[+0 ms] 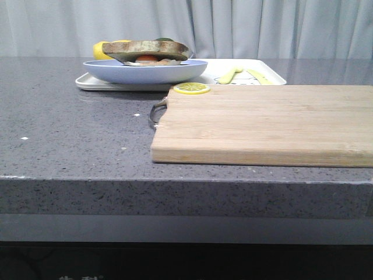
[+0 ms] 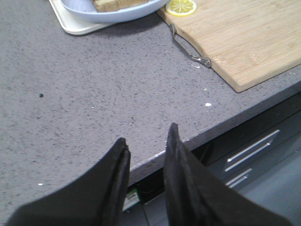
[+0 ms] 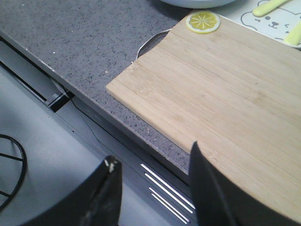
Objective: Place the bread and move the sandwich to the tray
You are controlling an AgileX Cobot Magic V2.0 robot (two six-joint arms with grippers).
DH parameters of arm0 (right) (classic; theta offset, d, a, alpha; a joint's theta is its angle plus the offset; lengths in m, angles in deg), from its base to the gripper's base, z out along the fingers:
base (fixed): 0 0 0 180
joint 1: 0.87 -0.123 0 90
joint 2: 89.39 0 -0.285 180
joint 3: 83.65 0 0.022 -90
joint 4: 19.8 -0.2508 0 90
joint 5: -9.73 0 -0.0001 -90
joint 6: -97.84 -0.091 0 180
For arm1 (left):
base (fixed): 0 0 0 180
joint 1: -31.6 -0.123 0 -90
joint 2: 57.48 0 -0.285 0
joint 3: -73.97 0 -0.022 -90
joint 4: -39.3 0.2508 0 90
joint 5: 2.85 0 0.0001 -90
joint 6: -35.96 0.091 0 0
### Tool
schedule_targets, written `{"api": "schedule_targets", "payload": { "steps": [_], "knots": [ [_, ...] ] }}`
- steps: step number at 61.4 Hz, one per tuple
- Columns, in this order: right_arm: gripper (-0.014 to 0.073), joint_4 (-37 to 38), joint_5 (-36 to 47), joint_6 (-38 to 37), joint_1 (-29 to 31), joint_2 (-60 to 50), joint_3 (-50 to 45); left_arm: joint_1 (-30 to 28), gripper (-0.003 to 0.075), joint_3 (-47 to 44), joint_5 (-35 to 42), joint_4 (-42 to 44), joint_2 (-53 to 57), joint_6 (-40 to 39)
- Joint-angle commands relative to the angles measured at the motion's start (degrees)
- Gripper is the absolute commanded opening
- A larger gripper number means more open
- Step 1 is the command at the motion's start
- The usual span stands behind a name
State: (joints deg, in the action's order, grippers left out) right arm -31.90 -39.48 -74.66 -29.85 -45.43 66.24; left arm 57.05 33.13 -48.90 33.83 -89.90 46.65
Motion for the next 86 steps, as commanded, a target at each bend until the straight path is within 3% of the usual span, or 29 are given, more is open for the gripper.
{"api": "schedule_targets", "payload": {
  "steps": [1, 19, 27, 36, 79, 86],
  "knots": [
    [0.0358, -0.2, 3.0, 0.1, 0.2, -0.1, 1.4, 0.4, 0.0187, 0.8, 4.4, 2.3, 1.9, 0.4],
    [0.0326, -0.2, 3.3, 0.1, 0.2, -0.1, 1.4, 0.4, 0.0186, 0.8, 4.4, 4.6, 2.7, 0.4],
    [0.0123, -0.2, 3.2, 0.1, 0.2, -0.1, 1.4, 0.4, 0.016, 0.8, 4.4, 4.6, 2.7, 0.4],
    [-0.0076, -0.2, 2.7, 0.1, 0.2, -0.1, 1.4, 0.4, 0.0, 0.8, 4.4, 4.6, 2.7, 0.4],
    [-0.0071, -0.2, 2.9, 0.1, 0.2, -0.1, 1.4, 0.4, -0.002, 0.8, 4.5, 4.7, 2.7, 0.4],
    [-0.0071, -0.2, 2.8, 0.1, 0.2, -0.1, 1.4, 0.4, -0.002, -1.7, 8.1, 4.6, 5.9, 0.4]
  ]
}}
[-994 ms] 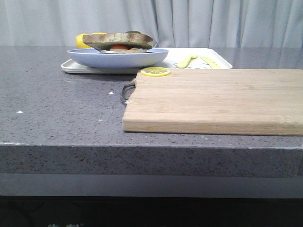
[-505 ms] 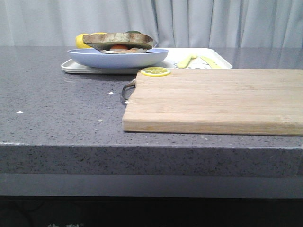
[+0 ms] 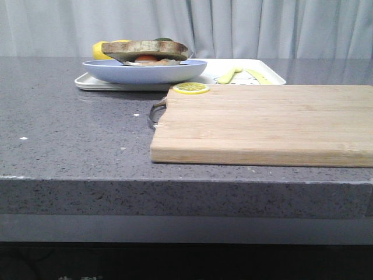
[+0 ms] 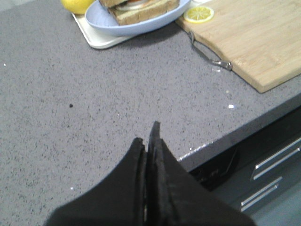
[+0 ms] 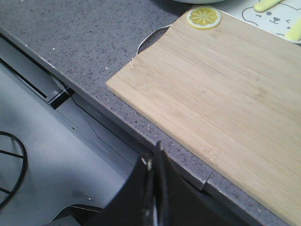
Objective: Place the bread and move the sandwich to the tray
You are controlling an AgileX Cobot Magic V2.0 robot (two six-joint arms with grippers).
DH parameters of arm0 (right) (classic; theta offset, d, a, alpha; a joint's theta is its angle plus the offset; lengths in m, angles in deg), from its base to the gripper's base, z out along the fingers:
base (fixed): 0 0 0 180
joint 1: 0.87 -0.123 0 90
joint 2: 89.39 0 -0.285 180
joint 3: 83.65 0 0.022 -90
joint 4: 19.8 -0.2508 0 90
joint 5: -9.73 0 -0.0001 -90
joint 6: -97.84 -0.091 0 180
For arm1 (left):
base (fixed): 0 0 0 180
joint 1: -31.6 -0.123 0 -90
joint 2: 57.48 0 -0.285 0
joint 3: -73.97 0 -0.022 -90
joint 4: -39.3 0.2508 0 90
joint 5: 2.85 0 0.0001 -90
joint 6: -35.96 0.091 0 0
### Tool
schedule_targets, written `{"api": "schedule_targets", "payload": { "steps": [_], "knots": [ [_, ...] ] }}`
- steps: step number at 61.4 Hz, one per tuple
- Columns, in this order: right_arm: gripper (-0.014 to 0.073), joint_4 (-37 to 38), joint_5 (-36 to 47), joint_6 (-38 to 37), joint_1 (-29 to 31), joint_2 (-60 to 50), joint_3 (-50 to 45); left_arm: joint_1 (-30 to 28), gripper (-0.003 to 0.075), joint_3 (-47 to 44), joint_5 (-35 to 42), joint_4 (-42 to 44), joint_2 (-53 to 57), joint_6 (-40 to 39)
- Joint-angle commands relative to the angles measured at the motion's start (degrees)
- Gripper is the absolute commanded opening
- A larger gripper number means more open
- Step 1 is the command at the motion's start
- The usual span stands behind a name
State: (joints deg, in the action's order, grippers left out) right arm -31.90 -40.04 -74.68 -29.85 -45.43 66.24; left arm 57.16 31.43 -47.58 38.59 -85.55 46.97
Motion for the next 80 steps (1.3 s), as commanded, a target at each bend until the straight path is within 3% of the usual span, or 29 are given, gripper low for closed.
{"api": "schedule_targets", "payload": {
  "steps": [1, 11, 22, 33, 43, 48, 58, 66, 80],
  "knots": [
    [-0.0071, -0.2, 3.4, 0.2, 0.2, -0.1, 1.4, 0.1, -0.002, -0.4, 7.6, -0.1, 2.1, 0.1],
    [-0.0071, -0.2, 3.4, 0.2, 0.2, -0.1, 1.4, -4.0, -0.002, -7.5, 18.7, 0.1, 11.4, 0.1],
    [-0.0071, -0.2, 3.4, 0.2, 0.2, -0.1, 1.4, -13.0, -0.002, -17.8, 29.7, 0.1, 22.1, 0.0],
    [-0.0071, -0.2, 3.1, 0.2, 0.2, -0.1, 1.4, -18.8, -0.002, -24.4, 37.7, -3.8, 20.3, -0.4],
    [-0.0071, -0.2, 3.2, 0.2, 0.2, 0.0, 1.4, -20.1, -0.002, -29.8, 43.0, -6.8, 21.9, -0.7],
    [-0.0071, -0.2, 3.0, 0.2, 0.2, -0.1, 1.4, -20.1, -0.002, -31.6, 44.1, -4.8, 21.9, -4.2],
    [-0.0071, -0.2, 2.9, 0.2, 0.2, -0.1, 1.4, -20.1, -0.002, -33.4, 44.2, 8.3, 21.9, -21.6],
    [-0.0071, -0.2, 2.9, 0.2, 0.2, -0.1, 1.4, -20.1, -0.002, -35.1, 44.7, 4.6, 21.9, -21.4],
    [-0.0071, -0.2, 2.8, 0.2, 0.2, -0.1, 1.4, -20.5, -0.002, -35.0, 44.7, -1.1, 21.9, -13.1]
  ]
}}
